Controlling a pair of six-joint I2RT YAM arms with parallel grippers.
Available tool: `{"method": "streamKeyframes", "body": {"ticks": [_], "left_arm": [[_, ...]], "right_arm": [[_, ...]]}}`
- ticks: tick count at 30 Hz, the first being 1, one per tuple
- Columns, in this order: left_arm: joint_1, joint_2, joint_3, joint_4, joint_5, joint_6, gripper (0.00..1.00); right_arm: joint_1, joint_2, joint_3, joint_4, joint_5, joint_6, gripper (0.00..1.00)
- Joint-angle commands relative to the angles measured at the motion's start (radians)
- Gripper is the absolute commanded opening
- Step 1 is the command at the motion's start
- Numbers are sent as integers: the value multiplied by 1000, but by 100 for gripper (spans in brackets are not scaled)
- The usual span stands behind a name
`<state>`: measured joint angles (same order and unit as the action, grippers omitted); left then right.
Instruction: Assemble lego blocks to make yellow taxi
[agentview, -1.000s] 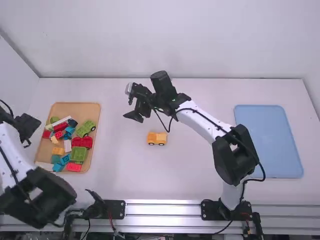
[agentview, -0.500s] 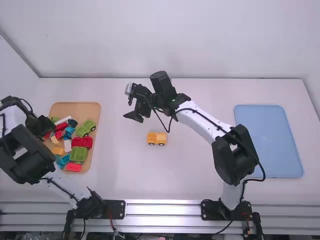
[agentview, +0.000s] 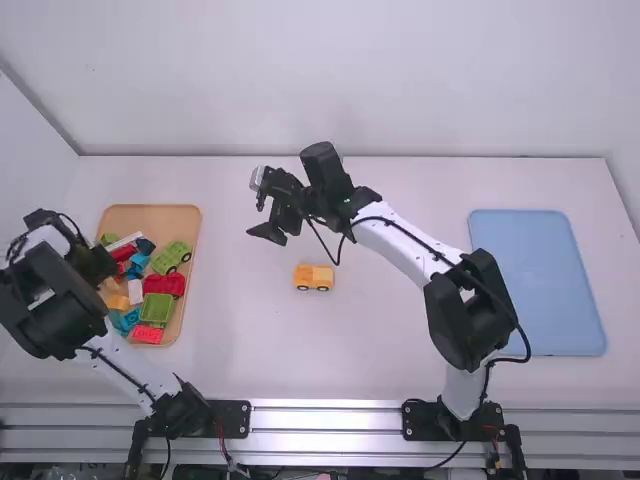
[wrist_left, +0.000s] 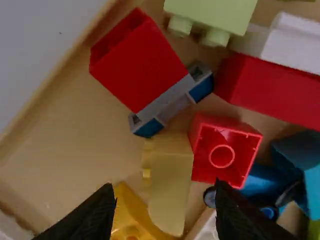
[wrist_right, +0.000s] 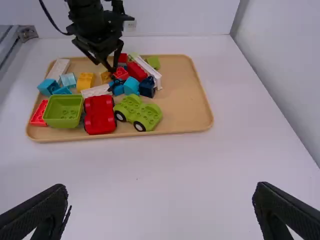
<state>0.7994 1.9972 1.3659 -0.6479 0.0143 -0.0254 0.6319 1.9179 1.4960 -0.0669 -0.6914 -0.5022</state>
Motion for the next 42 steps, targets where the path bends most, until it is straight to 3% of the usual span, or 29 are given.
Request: {"method": "streamKeyframes", "body": {"ticks": [1, 16, 21, 22, 32, 39, 42], "left_arm": [[3, 6, -40, 28, -4, 27, 51], [13, 6, -145, 167, -4, 15, 41], [5, 6, -154, 175, -4, 14, 32], [5, 6, -158, 174, -4, 9, 26], [5, -12, -87, 110, -4, -30, 11], [-3, -181, -68, 83, -3, -53, 10], [-58, -340, -125, 113, -4, 16, 7]], "right_arm": [[1, -48, 30, 0, 32, 2, 99], [1, -47, 30, 0, 49, 6, 98], [-5, -47, 30, 5, 50, 9, 99], [-5, -47, 30, 4, 49, 8, 98], [-22, -47, 30, 4, 50, 9, 99], [-51, -47, 30, 27, 89, 126, 99], [-90, -47, 30, 37, 86, 200, 98]]}}
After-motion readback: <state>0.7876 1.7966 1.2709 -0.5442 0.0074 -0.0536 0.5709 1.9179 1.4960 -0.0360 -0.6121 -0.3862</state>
